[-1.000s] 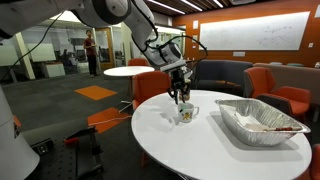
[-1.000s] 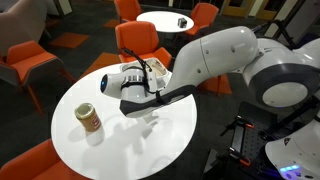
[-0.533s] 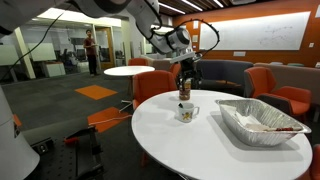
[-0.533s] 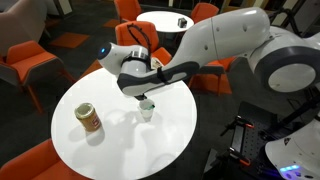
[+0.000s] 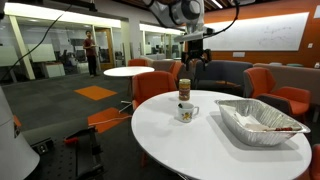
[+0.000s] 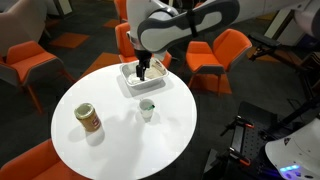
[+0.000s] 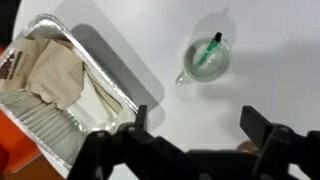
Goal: Put the marker inside the mug
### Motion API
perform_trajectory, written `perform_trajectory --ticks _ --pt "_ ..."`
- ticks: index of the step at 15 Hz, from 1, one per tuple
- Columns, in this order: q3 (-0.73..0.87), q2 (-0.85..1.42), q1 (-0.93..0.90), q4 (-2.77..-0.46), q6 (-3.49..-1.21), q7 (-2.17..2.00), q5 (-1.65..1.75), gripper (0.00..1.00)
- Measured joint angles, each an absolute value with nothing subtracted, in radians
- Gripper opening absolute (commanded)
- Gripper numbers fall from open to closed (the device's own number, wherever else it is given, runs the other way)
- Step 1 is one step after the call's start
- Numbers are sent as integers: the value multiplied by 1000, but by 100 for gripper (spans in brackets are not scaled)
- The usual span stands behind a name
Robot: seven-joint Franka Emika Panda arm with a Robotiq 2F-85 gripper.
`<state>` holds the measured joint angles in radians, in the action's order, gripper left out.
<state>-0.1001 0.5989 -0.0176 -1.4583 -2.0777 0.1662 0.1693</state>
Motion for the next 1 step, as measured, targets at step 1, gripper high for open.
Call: perform_trajectory --ticks 1 --pt "-104 547 -4 -1511 -2083 182 130 100"
